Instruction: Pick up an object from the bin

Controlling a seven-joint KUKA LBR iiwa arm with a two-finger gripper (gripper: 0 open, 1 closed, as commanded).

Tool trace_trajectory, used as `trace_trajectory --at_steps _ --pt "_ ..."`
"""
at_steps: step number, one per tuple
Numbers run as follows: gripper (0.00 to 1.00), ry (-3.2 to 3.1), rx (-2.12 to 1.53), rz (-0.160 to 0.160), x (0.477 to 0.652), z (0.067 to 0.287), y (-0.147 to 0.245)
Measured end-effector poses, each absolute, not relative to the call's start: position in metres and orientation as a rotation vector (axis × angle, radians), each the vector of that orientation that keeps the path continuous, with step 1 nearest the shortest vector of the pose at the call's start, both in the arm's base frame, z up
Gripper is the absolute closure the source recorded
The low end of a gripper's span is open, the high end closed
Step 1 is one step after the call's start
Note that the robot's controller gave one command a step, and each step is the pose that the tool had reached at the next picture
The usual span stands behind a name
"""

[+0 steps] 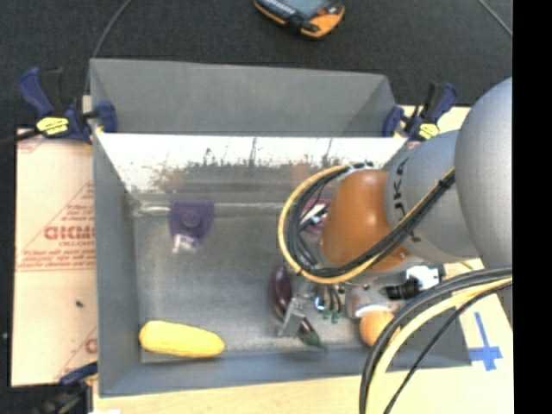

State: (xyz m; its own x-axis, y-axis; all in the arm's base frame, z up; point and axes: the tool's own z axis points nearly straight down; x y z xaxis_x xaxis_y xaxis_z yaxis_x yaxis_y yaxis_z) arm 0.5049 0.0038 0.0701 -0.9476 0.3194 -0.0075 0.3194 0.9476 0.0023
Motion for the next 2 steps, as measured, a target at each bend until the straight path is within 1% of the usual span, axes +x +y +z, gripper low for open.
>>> trace_trajectory --at_steps 1,2 --pt "1.00 2.947 1.091 0.003 0.4959 0.0705 0.0055" --pt "1.00 2.947 1.090 0.003 0.4959 0.0705 0.0055"
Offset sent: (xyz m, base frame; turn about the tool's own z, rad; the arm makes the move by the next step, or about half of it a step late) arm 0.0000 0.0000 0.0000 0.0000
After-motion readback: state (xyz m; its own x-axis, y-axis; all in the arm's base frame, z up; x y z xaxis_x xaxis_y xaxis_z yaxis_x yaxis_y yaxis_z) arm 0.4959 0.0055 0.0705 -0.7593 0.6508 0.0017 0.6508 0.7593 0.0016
